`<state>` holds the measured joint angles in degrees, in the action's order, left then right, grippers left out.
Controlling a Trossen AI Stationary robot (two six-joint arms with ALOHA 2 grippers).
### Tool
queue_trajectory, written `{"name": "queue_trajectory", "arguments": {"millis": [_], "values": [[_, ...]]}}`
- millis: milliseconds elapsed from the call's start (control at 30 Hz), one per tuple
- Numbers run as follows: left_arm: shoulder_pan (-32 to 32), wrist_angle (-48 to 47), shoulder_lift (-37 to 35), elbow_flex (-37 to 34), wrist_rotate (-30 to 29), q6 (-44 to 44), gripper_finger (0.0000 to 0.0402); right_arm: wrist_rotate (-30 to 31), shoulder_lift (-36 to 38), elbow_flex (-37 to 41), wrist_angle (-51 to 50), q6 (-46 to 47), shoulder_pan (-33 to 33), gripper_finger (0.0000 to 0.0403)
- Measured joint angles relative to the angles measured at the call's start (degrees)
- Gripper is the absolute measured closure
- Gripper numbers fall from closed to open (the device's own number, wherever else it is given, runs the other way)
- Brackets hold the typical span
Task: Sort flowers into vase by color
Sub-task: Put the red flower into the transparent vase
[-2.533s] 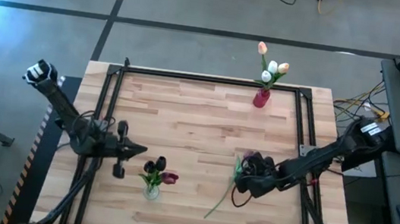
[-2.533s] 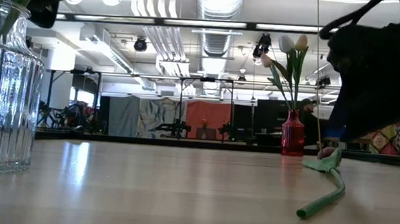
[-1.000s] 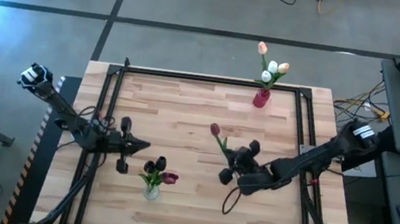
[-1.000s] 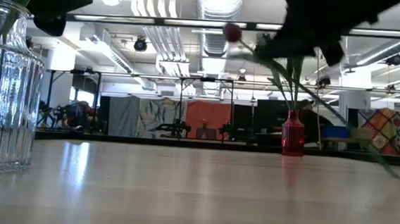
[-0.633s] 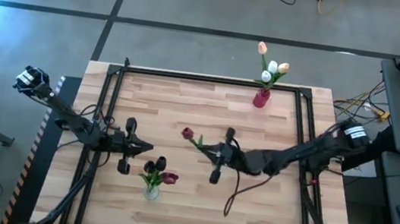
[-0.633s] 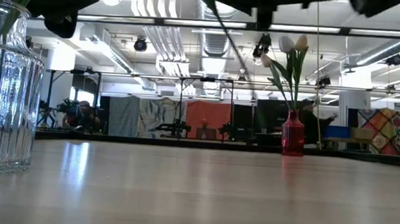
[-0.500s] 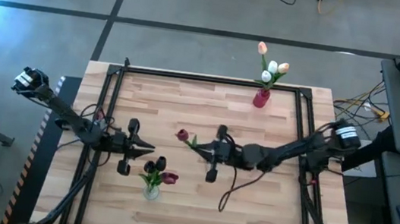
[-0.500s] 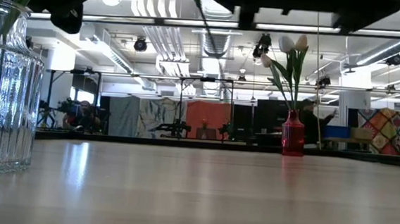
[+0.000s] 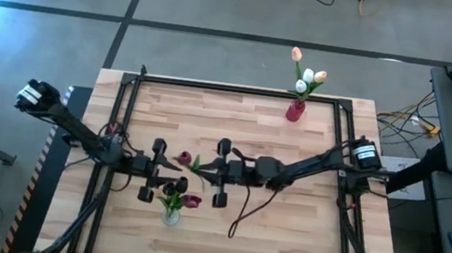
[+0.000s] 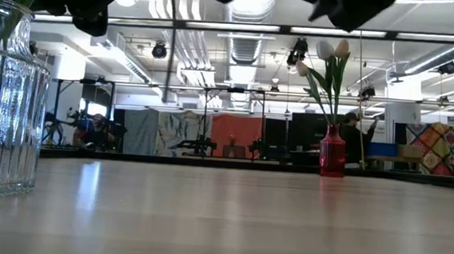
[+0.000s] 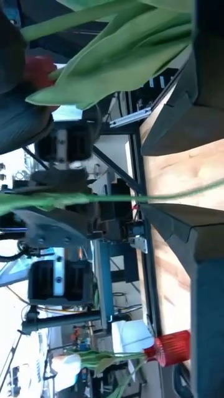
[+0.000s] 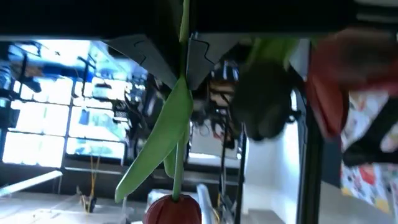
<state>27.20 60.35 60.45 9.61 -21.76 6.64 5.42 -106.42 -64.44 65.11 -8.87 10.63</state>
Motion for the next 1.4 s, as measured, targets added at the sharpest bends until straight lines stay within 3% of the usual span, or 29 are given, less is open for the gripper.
{"name": "queue_trajectory", "arguments": {"millis": [233, 367, 767, 1133, 1400], "values": [[0.0, -4.8, -5.3, 0.0, -0.2, 1.7, 0.0280, -3.9, -0.5, -5.7, 0.4, 1.2, 0.4, 0.0392], [0.0, -9.9, -9.9, 0.0, -3.1, 3.1, 0.0280, -9.1, -1.2, -8.3, 0.6, 0.2, 0.5, 0.0392], [0.0, -22.1, -19.7, 0.0, -6.4, 3.4, 0.0280, -17.6, -11.8, -22.0, 0.3, 3.2, 0.5, 0.0392], [0.0, -25.4, -22.0, 0.0, -6.4, 3.4, 0.0280, -17.9, -12.4, -24.6, -0.9, 3.7, 0.3, 0.0392], [0.0, -25.4, -22.0, 0.0, -6.4, 3.4, 0.0280, -17.3, -7.9, -24.0, -5.5, -3.2, 0.1, 0.0392]]}}
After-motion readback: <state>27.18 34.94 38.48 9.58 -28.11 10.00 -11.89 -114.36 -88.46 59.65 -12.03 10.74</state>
